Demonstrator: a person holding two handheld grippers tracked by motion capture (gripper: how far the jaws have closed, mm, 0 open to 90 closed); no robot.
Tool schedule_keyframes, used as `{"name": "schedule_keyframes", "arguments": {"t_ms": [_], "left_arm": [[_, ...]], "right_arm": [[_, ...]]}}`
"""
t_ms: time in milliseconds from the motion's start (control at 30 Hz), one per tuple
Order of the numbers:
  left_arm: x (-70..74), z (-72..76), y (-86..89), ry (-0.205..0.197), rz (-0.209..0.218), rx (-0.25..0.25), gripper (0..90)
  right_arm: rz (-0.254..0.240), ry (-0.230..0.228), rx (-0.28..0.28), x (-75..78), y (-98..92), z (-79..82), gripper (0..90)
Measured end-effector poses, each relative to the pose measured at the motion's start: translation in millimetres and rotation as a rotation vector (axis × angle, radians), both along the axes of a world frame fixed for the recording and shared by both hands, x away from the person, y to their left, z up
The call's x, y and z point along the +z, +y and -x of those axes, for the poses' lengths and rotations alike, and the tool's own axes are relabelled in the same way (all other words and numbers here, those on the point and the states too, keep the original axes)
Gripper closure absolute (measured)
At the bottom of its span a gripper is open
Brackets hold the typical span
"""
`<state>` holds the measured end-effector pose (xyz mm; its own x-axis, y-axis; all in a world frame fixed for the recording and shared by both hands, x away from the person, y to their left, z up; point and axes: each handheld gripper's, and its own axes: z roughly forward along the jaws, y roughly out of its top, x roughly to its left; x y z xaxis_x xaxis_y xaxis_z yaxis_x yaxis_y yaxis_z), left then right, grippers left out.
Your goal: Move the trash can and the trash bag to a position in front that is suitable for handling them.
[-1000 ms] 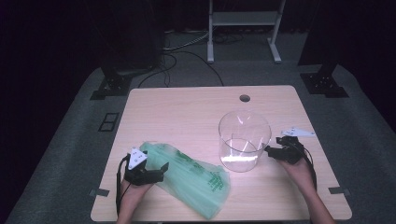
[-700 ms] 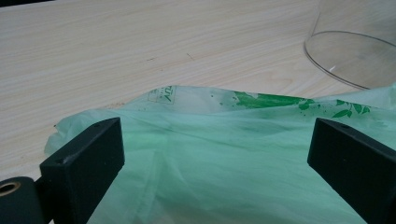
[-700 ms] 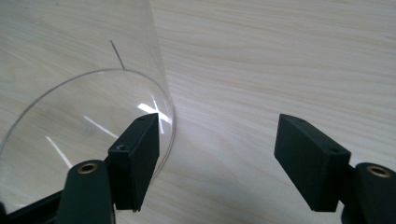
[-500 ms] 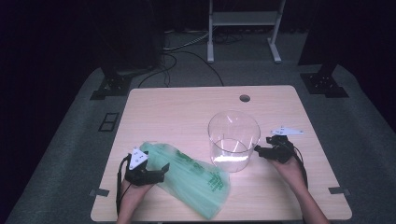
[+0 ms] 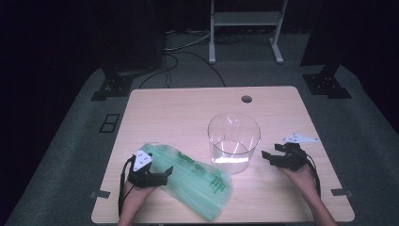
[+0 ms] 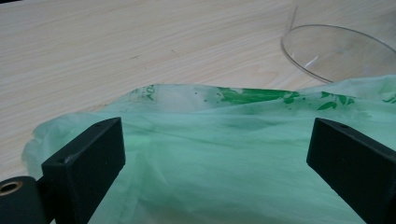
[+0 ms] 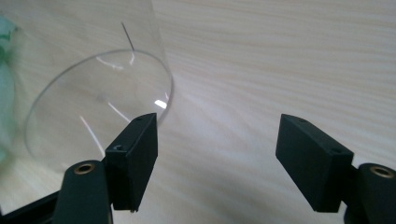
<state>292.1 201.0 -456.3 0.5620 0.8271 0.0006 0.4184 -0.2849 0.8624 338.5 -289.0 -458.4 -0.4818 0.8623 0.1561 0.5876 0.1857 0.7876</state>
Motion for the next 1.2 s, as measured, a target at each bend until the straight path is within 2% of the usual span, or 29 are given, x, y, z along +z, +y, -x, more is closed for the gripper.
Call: {"name": "schedule_keyframes", "arguments": {"t_ms": [167,200,300,467,600,700,733,767,833,1000,1200], "left_arm": [[4.0,-2.5,-3.3,0.008,0.001,-0.029,3.1],[4.8,-3.9,-4.5,0.009,-0.003,-0.035,3.1],[6.4,-6.4,-6.6,0.017,-0.003,-0.056,3.2],[7.6,-9.1,-7.7,0.034,-0.055,-0.109,3.5],[8.0,-10.2,-6.0,0.045,-0.077,-0.138,3.5],[7.7,-12.0,-4.3,0.063,-0.108,-0.205,5.8],[8.3,-13.5,-2.6,0.081,-0.129,-0.243,5.8],[8.3,-13.5,-2.6,0.081,-0.129,-0.243,5.8],[10.1,-15.3,-0.3,0.09,-0.151,-0.278,5.8],[20.1,-19.1,6.0,0.077,-0.19,-0.382,5.8],[33.2,-28.2,7.0,0.079,-0.237,-0.482,4.1]], "right_arm": [[0.021,0.009,0.02,-3.7,-10.8,14.2,29.1],[0.032,0.006,0.032,-4.0,-15.0,21.3,29.1],[0.036,0.004,0.044,-3.6,-17.1,26.8,29.1],[0.019,0.001,0.083,-5.5,-18.9,38.3,29.1],[0.022,0.005,0.095,-6.5,-18.7,39.0,28.5],[0.018,0.004,0.106,-5.4,-19.8,40.1,28.4],[0.012,0.003,0.113,-5.1,-21.3,41.0,28.4],[0.012,0.003,0.113,-5.1,-21.3,41.0,28.4],[0.012,0.002,0.114,-5.4,-22.1,41.8,28.4],[0.005,0.01,0.128,-5.6,-24.0,42.9,27.4],[0.003,0.017,0.149,-7.3,-23.5,42.2,27.4]]}}
